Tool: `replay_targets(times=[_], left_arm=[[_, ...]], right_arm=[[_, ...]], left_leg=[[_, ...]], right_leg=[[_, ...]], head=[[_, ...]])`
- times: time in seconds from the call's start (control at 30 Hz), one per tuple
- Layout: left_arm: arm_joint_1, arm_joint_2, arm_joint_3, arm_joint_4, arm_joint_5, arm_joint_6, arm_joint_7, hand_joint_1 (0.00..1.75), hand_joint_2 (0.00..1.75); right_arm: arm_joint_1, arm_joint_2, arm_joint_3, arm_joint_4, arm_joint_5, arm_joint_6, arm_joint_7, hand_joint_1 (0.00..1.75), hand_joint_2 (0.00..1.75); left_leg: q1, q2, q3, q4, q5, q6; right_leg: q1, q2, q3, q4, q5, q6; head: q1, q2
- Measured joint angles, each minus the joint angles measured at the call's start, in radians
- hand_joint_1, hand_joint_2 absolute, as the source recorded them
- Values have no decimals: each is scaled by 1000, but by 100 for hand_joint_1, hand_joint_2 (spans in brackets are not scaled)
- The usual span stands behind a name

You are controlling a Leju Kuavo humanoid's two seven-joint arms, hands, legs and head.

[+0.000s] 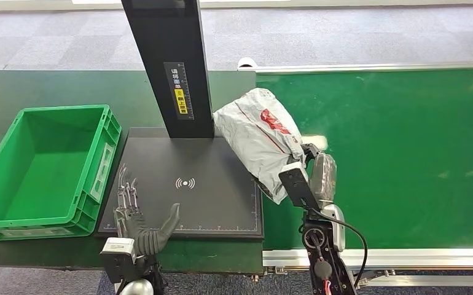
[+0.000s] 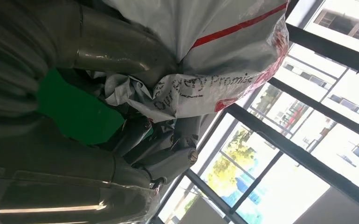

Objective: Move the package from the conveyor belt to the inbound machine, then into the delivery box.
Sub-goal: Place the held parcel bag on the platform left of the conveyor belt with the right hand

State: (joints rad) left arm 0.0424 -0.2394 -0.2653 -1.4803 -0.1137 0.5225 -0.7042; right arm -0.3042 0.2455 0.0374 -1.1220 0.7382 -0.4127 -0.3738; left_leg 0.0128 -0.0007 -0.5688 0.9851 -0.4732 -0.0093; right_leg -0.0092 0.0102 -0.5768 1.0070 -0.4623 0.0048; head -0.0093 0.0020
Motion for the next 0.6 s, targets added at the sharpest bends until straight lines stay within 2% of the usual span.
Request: replay_targets(times=[0.2,0.6], left_arm=[[3,2,-2,-9,0,-2,0,0,175],[3,3,10,-8,-1,-19,0,0,175]], right_arm=[[-9,3,9,29,-10,13,-6,175,175],[-41,57,76,201,-104,201,-115,175,175]], left_leg=[[0,0,-1,0,0,0],[0,0,0,0,0,0]], right_leg=[[0,0,0,0,0,0],[0,0,-1,0,0,0]], head=[[0,0],[0,0]])
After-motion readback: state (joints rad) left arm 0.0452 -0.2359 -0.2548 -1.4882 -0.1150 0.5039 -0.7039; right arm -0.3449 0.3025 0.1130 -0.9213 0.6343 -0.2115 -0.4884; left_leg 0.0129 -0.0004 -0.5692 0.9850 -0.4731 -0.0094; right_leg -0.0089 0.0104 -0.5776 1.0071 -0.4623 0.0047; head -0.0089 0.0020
